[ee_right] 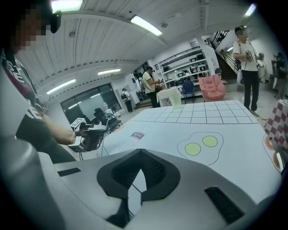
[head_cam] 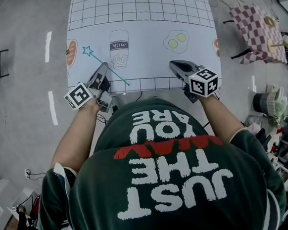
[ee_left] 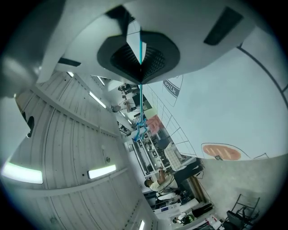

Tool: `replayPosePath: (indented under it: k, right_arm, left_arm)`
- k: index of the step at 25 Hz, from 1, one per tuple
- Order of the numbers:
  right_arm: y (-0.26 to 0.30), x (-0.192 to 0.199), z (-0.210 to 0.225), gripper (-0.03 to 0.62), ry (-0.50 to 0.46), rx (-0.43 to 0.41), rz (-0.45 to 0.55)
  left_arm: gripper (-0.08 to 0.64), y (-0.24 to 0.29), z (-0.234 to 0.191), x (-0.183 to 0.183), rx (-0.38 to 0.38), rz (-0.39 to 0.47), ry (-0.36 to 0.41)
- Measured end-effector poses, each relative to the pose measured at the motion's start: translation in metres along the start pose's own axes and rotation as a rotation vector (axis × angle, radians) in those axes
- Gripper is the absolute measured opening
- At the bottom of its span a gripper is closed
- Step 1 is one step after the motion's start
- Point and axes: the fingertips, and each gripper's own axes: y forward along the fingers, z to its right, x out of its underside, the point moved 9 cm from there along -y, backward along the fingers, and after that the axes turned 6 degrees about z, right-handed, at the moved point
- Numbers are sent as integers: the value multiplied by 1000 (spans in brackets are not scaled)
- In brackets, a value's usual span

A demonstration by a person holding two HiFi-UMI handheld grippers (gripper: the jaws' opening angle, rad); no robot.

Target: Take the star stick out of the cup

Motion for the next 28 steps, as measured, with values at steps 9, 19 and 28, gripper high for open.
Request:
replayPosePath:
  k: [9,19,28]
  right_arm:
    - [-7,1,5,32,-8,56,12]
    - [-9,0,6,32,-16,62,16]
    - [-10,-1,5,32,-25,57,14]
  left_arm:
    - [9,4,7,3,19,-3,3]
    - [9,5,9,1,32,3,4]
    - [9,4,10,1,34,6,3]
